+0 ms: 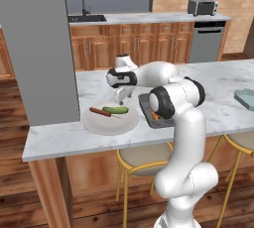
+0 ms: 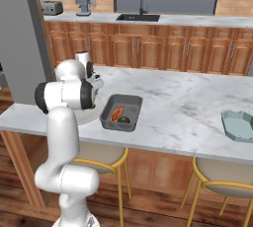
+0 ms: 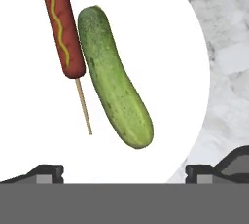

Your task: Place one cooked food and one vegetable from the large plate to each tupperware container.

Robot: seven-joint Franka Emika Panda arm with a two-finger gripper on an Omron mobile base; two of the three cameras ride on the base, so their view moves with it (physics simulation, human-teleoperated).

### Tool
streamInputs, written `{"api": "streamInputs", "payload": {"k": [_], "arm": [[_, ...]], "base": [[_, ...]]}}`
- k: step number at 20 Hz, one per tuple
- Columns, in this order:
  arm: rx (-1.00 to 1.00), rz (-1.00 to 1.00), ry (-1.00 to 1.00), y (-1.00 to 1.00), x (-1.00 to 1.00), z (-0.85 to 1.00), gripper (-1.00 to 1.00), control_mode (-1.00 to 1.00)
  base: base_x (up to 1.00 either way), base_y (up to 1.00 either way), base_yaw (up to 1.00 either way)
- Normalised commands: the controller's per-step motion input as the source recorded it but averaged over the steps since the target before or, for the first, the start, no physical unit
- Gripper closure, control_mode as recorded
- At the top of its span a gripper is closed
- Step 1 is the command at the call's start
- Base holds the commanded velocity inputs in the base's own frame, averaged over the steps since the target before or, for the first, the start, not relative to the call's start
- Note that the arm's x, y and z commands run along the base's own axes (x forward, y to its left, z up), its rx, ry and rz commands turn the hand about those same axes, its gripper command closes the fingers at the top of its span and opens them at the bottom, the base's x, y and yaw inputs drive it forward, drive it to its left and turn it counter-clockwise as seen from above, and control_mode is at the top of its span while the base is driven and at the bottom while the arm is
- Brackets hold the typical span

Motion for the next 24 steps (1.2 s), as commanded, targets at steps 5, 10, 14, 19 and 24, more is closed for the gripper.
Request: {"api": "streamInputs", "payload": {"k": [5,10,14,19,24], "arm": [[-0.02,0.11,0.04,0.13,0.09,-0.07,-1.00,-1.00],[-0.01,0.07,0.05,0.10,0.14,-0.10,-1.00,-1.00],[-0.04,0.02,0.06,0.06,0.22,-0.20,-1.00,-1.00],[-0.03,0.03,0.02,0.00,0.16,-0.25,-1.00,-1.00],[0.00,0.02,0.01,0.00,0.01,-0.15,-1.00,-1.00]], "base": [[0.00,0.00,0.00],[0.00,0.00,0.00],[0.00,0.00,0.00],[0.00,0.00,0.00],[0.00,0.00,0.00]]}}
